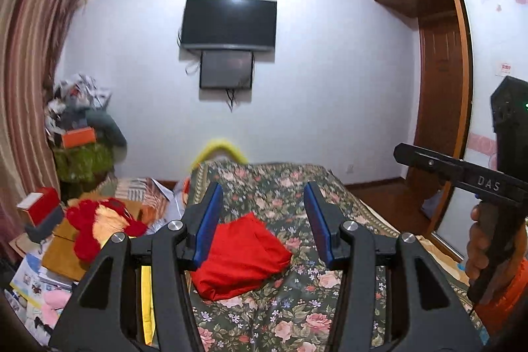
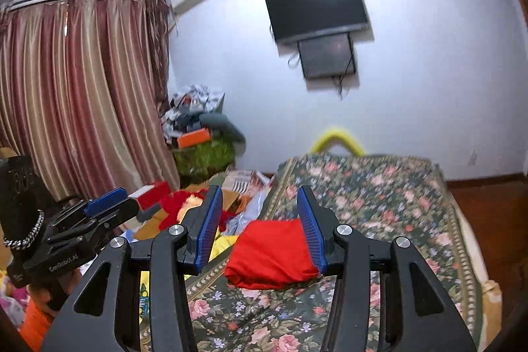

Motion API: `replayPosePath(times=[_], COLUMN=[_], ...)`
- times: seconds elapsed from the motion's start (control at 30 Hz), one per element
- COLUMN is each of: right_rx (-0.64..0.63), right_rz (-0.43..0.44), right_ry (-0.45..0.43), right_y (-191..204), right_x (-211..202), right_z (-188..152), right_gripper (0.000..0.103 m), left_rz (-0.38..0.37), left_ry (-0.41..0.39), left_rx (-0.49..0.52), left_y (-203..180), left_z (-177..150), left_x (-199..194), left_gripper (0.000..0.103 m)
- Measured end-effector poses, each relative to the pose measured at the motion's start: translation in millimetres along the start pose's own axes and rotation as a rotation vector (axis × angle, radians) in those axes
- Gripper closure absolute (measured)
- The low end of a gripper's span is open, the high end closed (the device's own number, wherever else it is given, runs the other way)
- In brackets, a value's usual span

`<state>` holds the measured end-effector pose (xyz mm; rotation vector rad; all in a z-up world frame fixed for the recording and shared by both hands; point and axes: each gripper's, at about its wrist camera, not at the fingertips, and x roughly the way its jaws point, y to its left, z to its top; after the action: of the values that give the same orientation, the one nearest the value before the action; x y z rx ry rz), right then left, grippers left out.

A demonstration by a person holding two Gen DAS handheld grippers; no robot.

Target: Fold large clothes

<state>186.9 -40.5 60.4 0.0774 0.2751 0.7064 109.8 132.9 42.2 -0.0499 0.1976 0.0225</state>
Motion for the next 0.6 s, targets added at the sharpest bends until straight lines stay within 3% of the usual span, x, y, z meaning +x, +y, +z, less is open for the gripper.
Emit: replayPosePath(times=[0.13,0.2,0.27,0.33,0.5,0.6], right_rx=[-0.057,-0.077,-0.088,-0.096,-0.138,-0.148], right_rz=[-0.018,-0.031,-0.048,-0.079,-0.125,-0.134], right_ry=[-0.039,-0.046,-0.053,-0.074,-0.096,-0.095], right_y=[18.0,24.7,28.0,29.5,34.0,36.1], right_x=[-15.8,-18.2,-19.3,-22.5,-23.9,-23.6], right_z=[-6.6,-11.0,-14.7,-19.0,-23.4,-25.7], right_gripper=[0.060,0.059,0.049,0.027,0.015,0.000], left_rz=[0.038,0.052,0.057,0.078,0.121,0.151], left_ry=[-0.054,-0.063,-0.065,-0.065,-0.057,-0.074], left_rx=[-0.009,-0.014,-0.029,-0.045,-0.058,-0.069], left_y=[-10.1,-13.3,-13.3,-12.6,-7.6,-6.1], left_z=[-9.0,-13.8,-18.1,-22.0,-27.0,-29.7], left_x=[-27.5,-33.7,-38.7,-40.0,-41.2,-44.4], left_gripper=[0.053,0.046,0.032,0.025,0.014,0.006])
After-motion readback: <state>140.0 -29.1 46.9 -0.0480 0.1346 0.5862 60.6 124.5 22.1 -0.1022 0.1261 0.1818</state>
